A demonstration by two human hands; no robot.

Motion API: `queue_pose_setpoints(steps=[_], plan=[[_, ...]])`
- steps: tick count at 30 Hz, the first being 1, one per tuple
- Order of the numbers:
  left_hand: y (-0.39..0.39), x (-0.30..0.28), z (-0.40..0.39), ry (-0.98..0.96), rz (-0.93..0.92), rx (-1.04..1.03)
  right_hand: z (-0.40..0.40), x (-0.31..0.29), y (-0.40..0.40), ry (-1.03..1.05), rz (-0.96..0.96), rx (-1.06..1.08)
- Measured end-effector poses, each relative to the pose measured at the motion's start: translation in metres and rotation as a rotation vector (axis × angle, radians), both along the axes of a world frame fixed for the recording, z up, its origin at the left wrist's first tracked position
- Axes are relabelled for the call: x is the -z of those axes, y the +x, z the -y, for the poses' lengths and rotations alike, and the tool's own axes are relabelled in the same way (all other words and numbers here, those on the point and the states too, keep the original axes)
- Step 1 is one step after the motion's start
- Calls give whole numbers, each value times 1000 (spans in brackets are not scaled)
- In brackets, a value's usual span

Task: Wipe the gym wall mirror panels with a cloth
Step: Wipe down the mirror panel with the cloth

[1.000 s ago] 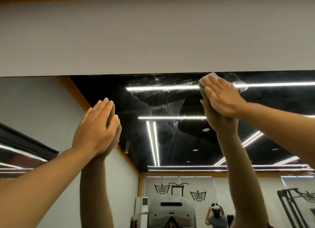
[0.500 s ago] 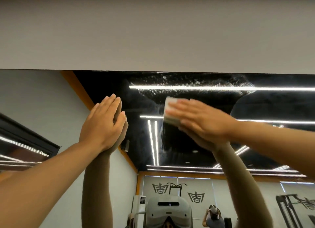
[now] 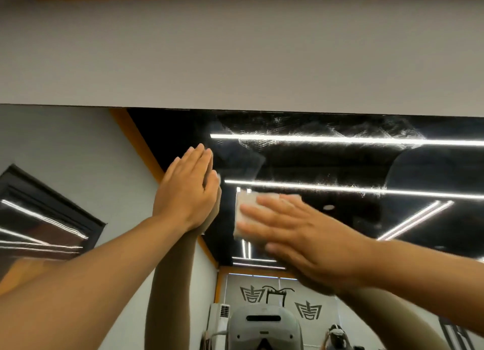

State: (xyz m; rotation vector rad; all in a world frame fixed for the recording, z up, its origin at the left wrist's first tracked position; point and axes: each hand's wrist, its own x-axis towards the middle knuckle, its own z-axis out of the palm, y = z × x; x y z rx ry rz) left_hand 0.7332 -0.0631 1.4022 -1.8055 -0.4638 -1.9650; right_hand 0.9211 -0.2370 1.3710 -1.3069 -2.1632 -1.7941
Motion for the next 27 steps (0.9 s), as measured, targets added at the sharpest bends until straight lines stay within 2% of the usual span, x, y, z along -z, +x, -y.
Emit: queue_pose_setpoints(steps=[2, 5, 9, 13, 17, 22, 25, 27], plan=[[0, 0, 0, -3, -3, 5, 4, -3, -3, -49, 61, 51], [0, -1, -2, -1, -1, 25, -1, -38, -8, 19, 97, 73], [0, -1, -2, 3, 0, 43, -22, -109, -26, 222, -104, -20], [0, 0, 0, 1, -4, 57, -46, -164, -52, 343, -272, 17], [-3, 0, 0, 6, -1, 52, -48, -135, -62, 154, -381, -67], [-9, -2, 3, -3, -58, 88, -23, -42, -40, 36, -96, -62], [-15, -1, -1, 11, -87, 52, -22, -49, -42, -20, -74, 15], [-15, 0, -3, 36, -85, 30, -28, -74, -51, 31, -94, 10]])
